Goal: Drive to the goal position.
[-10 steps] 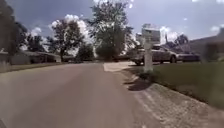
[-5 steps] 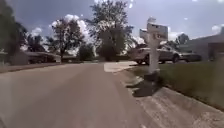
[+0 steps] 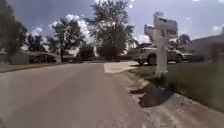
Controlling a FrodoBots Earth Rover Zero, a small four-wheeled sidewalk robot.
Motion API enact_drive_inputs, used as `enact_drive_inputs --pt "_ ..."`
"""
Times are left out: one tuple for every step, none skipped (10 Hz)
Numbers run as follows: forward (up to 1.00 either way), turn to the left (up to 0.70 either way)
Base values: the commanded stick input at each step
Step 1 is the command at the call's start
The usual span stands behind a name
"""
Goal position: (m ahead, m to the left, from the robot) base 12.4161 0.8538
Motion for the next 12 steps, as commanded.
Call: enact_drive_inputs --pt "0.70 0.35" --pt "0.70 0.06" --pt "0.70 0.00" --pt "0.70 0.00" --pt "0.70 0.00" --pt "0.70 0.00" --pt "0.70 0.00" --pt "0.70 0.00" --pt "0.70 0.00" --pt "0.70 0.00" --pt "0.70 0.00" --pt "0.70 0.00"
